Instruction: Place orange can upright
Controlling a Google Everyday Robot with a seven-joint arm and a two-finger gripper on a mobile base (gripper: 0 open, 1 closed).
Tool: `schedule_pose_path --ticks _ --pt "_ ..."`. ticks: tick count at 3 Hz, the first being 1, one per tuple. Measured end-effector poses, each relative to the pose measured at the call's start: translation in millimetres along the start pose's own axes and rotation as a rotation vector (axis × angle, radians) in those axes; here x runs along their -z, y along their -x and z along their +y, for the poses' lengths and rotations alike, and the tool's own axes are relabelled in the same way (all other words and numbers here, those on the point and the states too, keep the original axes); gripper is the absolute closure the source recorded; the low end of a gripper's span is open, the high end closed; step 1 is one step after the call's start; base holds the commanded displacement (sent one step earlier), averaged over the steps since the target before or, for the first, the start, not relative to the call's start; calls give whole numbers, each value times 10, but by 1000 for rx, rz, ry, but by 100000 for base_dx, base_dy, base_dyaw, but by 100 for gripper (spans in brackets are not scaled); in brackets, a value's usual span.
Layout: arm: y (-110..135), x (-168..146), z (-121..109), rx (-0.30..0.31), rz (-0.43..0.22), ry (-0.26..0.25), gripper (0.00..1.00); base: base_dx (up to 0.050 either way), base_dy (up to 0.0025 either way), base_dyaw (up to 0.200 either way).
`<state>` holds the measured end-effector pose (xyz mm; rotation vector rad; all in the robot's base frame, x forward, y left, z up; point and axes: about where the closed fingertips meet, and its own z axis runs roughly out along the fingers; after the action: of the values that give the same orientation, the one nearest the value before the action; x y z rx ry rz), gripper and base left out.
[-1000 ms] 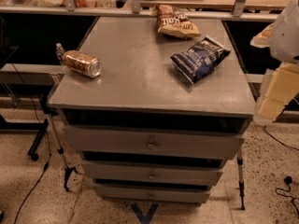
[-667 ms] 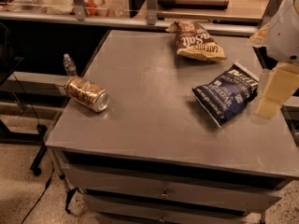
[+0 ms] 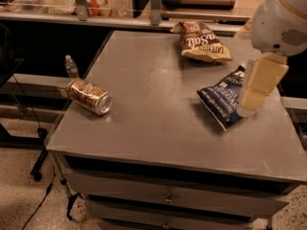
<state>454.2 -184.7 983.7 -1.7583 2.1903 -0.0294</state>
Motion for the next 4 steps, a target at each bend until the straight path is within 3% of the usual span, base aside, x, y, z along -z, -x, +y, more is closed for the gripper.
schedule_pose_path --ticks 1,2,3,4 --pt "503 -91 -29 42 -73 60 0 0 0 0" --pt "964 -229 43 39 -127 98 0 0 0 0" --pt "979 -220 42 29 -129 95 0 0 0 0" --pt "1203 -265 66 21 -121 105 0 0 0 0"
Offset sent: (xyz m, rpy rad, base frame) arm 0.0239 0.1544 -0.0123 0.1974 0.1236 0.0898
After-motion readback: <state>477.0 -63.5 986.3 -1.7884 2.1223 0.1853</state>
